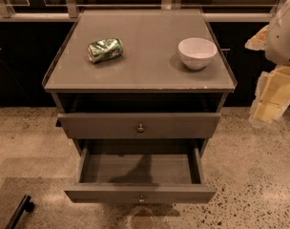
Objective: Close middle drawer
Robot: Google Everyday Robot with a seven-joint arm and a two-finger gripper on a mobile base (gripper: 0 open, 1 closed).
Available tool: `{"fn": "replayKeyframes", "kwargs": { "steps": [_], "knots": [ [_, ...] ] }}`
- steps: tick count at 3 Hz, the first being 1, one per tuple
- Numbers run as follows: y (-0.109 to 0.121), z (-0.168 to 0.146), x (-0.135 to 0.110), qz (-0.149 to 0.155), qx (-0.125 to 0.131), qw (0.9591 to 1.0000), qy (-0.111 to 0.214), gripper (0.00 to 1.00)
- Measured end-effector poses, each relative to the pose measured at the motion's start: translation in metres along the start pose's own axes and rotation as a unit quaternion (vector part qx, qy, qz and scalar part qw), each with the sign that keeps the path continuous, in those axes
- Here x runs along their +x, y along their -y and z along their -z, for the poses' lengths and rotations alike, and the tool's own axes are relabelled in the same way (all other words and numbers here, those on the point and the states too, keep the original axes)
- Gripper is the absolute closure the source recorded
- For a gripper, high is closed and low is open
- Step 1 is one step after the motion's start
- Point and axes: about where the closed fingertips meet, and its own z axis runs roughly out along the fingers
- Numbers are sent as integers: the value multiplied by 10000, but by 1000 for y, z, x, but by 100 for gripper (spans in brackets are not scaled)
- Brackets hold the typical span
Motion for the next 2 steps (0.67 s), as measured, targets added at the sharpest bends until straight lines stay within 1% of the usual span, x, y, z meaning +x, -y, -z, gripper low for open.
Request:
{"fn": "replayKeyframes", "kwargs": {
  "steps": [1,2],
  "knots": [
    [0,0,0,0,0,10000,0,0],
    [-9,-8,5,-70,72,9998,154,0]
  ]
}}
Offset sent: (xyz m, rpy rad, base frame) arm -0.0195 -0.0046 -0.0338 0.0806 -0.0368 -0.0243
